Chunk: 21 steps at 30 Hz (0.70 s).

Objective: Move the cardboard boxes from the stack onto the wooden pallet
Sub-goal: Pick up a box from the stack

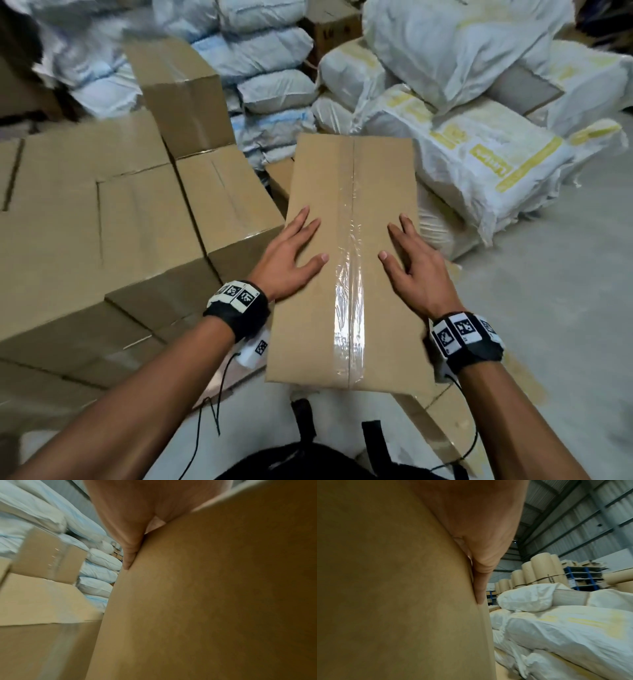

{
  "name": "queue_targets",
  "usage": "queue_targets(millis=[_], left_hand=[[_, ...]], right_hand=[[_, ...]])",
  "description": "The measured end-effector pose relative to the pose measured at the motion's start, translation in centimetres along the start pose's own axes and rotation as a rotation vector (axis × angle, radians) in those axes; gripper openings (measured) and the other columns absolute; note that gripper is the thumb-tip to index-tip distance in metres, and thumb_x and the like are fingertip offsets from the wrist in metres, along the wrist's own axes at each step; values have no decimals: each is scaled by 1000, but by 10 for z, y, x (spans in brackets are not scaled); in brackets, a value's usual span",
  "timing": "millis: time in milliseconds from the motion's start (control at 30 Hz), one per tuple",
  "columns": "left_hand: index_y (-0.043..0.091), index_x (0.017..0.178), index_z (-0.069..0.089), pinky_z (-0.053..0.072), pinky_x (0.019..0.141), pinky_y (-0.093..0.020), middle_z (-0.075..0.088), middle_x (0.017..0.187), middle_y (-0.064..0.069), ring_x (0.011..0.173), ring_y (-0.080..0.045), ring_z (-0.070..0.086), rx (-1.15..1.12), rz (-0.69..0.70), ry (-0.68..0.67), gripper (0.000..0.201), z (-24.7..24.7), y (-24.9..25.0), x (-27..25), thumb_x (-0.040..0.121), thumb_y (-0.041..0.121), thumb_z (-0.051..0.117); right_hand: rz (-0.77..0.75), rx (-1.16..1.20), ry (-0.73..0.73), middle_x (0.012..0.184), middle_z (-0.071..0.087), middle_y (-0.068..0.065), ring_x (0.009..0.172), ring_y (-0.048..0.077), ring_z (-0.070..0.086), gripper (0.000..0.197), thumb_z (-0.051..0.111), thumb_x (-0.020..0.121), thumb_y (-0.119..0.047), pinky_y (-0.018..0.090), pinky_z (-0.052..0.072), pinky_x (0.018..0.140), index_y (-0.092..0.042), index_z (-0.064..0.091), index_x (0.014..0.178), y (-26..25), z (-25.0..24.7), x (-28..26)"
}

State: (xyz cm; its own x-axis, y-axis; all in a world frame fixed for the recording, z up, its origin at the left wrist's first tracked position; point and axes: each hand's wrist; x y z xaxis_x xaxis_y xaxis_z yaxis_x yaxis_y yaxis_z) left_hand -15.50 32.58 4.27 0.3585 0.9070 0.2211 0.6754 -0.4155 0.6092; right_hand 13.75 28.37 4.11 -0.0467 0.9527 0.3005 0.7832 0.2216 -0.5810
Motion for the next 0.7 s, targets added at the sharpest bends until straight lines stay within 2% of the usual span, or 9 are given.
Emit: queue_targets(millis=[100, 133, 233, 300, 433, 500, 600, 700], left_hand=[[34, 163, 32, 17, 129, -33, 2, 170, 29, 157, 3, 12, 12, -55, 89, 74, -53, -37, -34, 98, 57, 62], [34, 162, 33, 18, 129, -35, 3, 170, 29, 156, 3, 13, 21, -75, 115, 74, -71, -49, -46, 98, 57, 62], [35, 162, 34, 20, 129, -36, 3, 170, 29, 156, 2, 15, 42, -120, 184, 75, -119, -81, -82, 97, 58, 62], [35, 162, 33, 19, 128, -33, 3, 170, 29, 156, 2, 15, 67, -144, 225, 75, -150, -100, -106, 97, 59, 61], [34, 162, 34, 10, 120, -13, 5, 171, 27, 153, 8, 15, 88, -200, 289, 74, -203, -136, -152, 97, 55, 63], [33, 162, 36, 11, 121, -15, 8, 171, 25, 153, 7, 16, 93, -226, 320, 74, -227, -153, -169, 97, 54, 64], [30, 160, 40, 16, 124, -17, 14, 172, 18, 154, 6, 19, 95, -251, 372, 73, -257, -178, -187, 96, 52, 67], [31, 159, 41, 17, 126, -22, 16, 172, 18, 155, 2, 21, 103, -289, 389, 73, -282, -199, -197, 95, 53, 67]], right_hand=[[-77, 8, -36, 172, 22, -13, 153, 4, 30, 60, 60, 102, -48, 8, 11, 119, -28, 46, 157, -60, 35, 21], [-95, 10, -51, 172, 21, -14, 153, 5, 31, 61, 60, 102, -49, 12, 14, 121, -29, 45, 158, -80, 46, 26], [-151, 52, -93, 171, 19, -19, 153, 5, 30, 63, 60, 101, -53, 34, 32, 124, -33, 42, 159, -138, 78, 38], [-193, 83, -114, 171, 20, -19, 153, 4, 29, 64, 60, 101, -54, 40, 37, 123, -33, 42, 159, -175, 100, 44], [-260, 99, -178, 172, 19, -19, 154, 7, 28, 65, 58, 101, -56, 41, 26, 127, -34, 41, 159, -243, 139, 54], [-288, 86, -221, 172, 16, -21, 154, 8, 28, 65, 56, 101, -59, 41, 23, 126, -37, 39, 160, -273, 155, 60], [-319, 98, -269, 171, 12, -26, 152, 6, 27, 65, 53, 100, -64, 45, 28, 124, -42, 36, 159, -309, 179, 72], [-354, 74, -286, 171, 9, -28, 156, 15, 27, 68, 48, 98, -73, 58, 32, 123, -48, 33, 159, -334, 200, 90]])
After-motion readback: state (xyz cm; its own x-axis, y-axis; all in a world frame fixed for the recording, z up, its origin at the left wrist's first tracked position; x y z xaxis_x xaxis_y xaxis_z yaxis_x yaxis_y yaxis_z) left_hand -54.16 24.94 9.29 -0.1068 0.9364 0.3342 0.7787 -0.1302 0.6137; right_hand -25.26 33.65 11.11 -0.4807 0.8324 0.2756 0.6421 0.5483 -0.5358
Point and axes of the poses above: each hand's wrist, its own x-axis towards the middle knuckle, its own z-axis out of the palm, y = z × x
